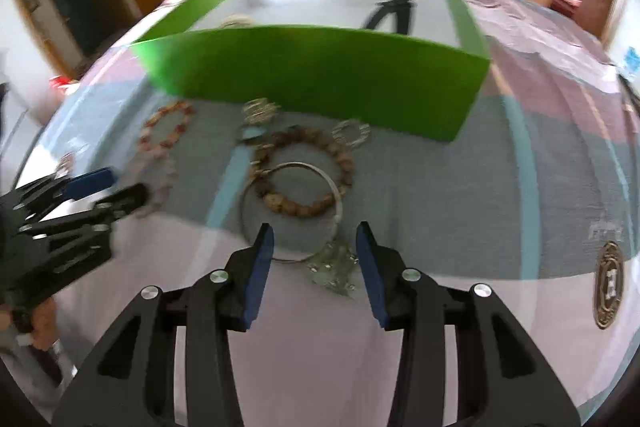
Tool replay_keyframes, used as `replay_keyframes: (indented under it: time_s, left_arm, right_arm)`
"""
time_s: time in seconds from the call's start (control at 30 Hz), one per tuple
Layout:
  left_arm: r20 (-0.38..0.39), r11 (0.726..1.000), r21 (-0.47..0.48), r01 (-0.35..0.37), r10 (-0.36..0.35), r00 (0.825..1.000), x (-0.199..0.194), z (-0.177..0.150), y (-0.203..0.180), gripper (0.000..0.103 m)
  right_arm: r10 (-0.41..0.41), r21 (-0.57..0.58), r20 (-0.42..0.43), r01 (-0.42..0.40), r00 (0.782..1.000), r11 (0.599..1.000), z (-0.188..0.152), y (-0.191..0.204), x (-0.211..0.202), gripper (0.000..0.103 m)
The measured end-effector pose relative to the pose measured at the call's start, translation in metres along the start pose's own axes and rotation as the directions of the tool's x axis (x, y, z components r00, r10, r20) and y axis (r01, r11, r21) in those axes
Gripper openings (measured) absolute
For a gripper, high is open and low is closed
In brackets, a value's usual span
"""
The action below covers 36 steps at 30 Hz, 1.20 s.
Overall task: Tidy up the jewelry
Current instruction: 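Move the left gripper to the pink bead bracelet while the right gripper approaches the green jade charm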
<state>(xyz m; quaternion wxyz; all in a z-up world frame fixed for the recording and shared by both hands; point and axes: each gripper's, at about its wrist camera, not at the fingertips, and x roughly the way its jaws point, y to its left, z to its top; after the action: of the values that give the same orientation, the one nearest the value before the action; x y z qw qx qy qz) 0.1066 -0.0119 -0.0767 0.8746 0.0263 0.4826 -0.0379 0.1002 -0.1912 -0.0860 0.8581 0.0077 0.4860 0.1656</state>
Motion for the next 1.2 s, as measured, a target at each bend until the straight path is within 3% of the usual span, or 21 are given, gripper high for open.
replay_keyframes:
  time_s: [0.07,0.2,0.3,0.43,0.73,0.93,1.07,1.2]
  left_arm:
    - [0.001,1.000,0.015,0.011,-0.011,1.000,-0.004,-0.003,-0.005,0.055]
    - [0.001,1.000,0.013,0.016,-0.016,1.000,-0.006,-0.004,-0.006,0.057]
    - [0.000,1.000,0.006,0.009,-0.009,1.000,-0.009,-0.008,-0.001,0.057]
    - [-0.007,1.000,0.009,0.006,-0.006,1.000,-0.007,-0.009,0.003,0.060]
    - [-0.010,1.000,0.009,0.008,-0.007,1.000,-0.003,-0.008,0.007,0.065]
    - [-0.007,1.000,0.012,0.006,-0.006,1.000,-0.003,-0.008,0.007,0.065]
    - [-0.006,1.000,0.008,0.010,-0.010,1.000,-0.003,-0.008,0.008,0.065]
    - [-0.003,1.000,0.007,0.002,-0.002,1.000,-0.004,-0.009,0.007,0.056]
  right_arm:
    - [0.004,0.022,0.018,-0.004,1.000,1.000,-0.002,-0.005,-0.009,0.043]
    - [-0.120,0.079,0.035,0.117,0.992,0.990,-0.008,-0.025,-0.022,0.043]
    - [-0.152,0.112,0.017,0.150,0.988,0.982,-0.013,-0.040,-0.023,0.043]
    - [-0.123,0.094,0.009,0.122,0.992,0.988,-0.019,-0.043,-0.022,0.043]
    - [-0.030,-0.002,-0.009,0.030,1.000,1.000,-0.021,-0.004,-0.015,0.043]
    - [-0.032,-0.012,-0.021,0.032,0.999,0.999,-0.019,0.008,-0.002,0.043]
    - [-0.054,0.006,-0.022,0.054,0.998,0.999,-0.018,0.003,0.000,0.027]
    - [-0.088,0.063,0.001,0.088,0.996,0.994,-0.017,-0.012,-0.006,0.023]
